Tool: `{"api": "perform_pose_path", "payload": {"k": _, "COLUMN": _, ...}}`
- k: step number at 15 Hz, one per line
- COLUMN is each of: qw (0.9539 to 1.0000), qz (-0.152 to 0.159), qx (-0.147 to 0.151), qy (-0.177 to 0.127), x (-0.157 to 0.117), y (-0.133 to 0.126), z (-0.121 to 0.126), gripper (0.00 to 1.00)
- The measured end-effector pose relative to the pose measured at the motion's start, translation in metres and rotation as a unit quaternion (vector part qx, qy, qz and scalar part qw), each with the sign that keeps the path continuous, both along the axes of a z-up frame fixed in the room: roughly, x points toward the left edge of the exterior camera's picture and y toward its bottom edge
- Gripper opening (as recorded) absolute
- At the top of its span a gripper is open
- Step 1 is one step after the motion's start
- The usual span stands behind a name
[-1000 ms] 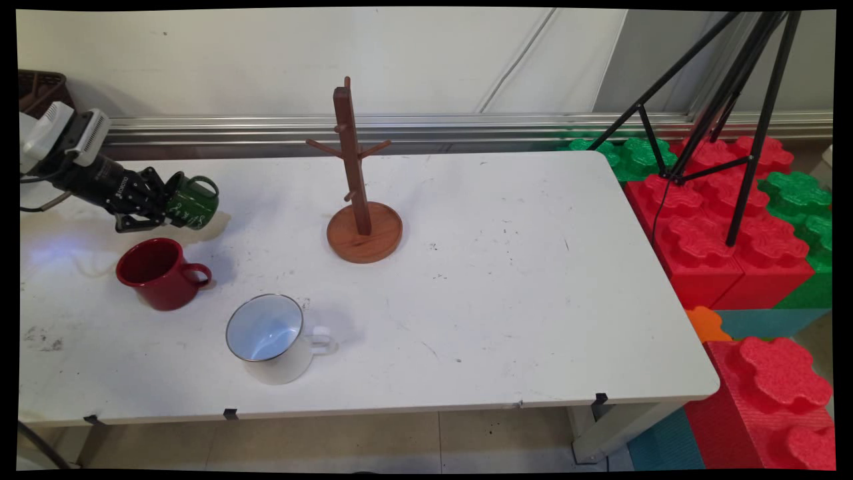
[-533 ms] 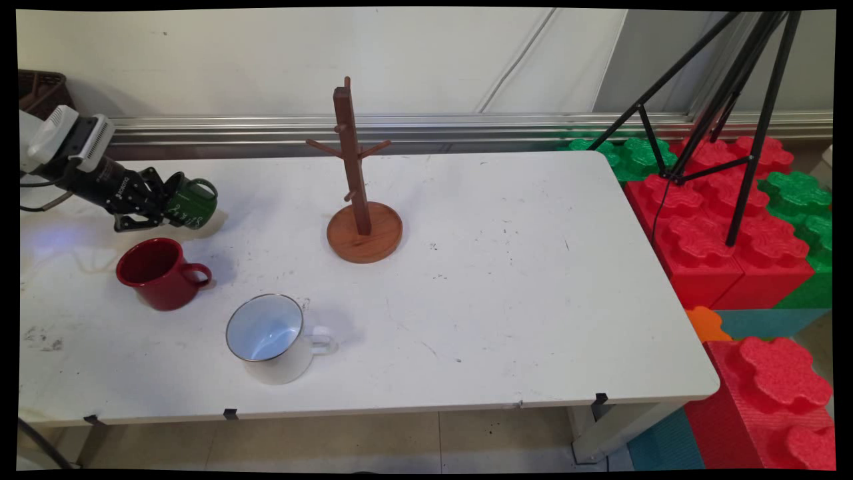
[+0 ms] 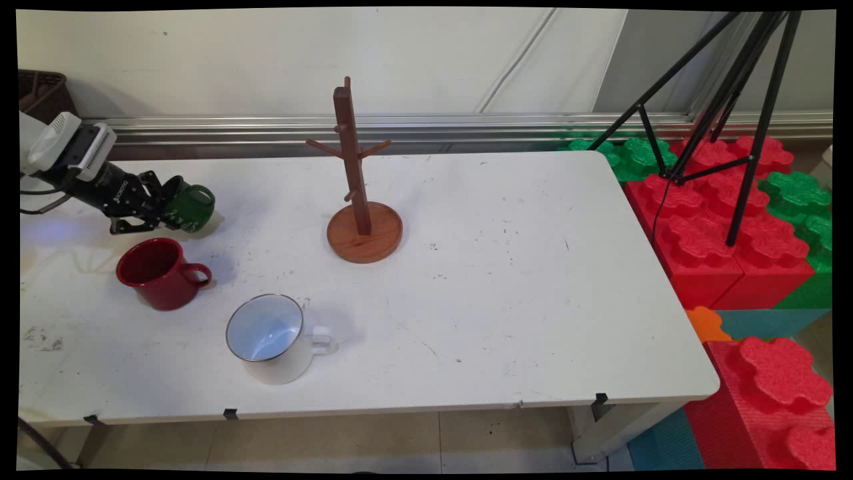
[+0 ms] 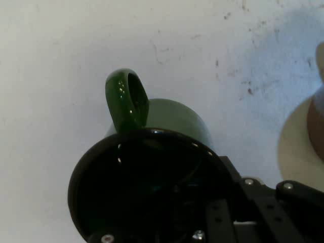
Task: Place the picked object on the table
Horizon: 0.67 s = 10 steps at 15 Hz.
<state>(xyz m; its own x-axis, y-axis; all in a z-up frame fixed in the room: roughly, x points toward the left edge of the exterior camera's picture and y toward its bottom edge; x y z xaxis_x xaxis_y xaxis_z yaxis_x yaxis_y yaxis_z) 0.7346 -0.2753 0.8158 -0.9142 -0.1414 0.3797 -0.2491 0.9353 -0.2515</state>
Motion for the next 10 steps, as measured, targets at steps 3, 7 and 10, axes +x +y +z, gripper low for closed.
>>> {"api": "perform_pose_path", "payload": {"k": 3, "qw": 0.9999, "qz": -0.011, "qx": -0.001, "qy": -0.011, "x": 0.0003, "y": 0.0005, "z": -0.0015, "gripper": 0.00}}
{"api": "perform_pose_path", "payload": {"k": 7, "qw": 0.9995, "qz": -0.021, "qx": -0.003, "qy": -0.021, "x": 0.0008, "y": 0.0011, "z": -0.0025, "gripper": 0.00}}
{"api": "perform_pose_path", "payload": {"k": 10, "qw": 0.9992, "qz": -0.029, "qx": -0.005, "qy": -0.027, "x": 0.0010, "y": 0.0013, "z": -0.0030, "gripper": 1.00}}
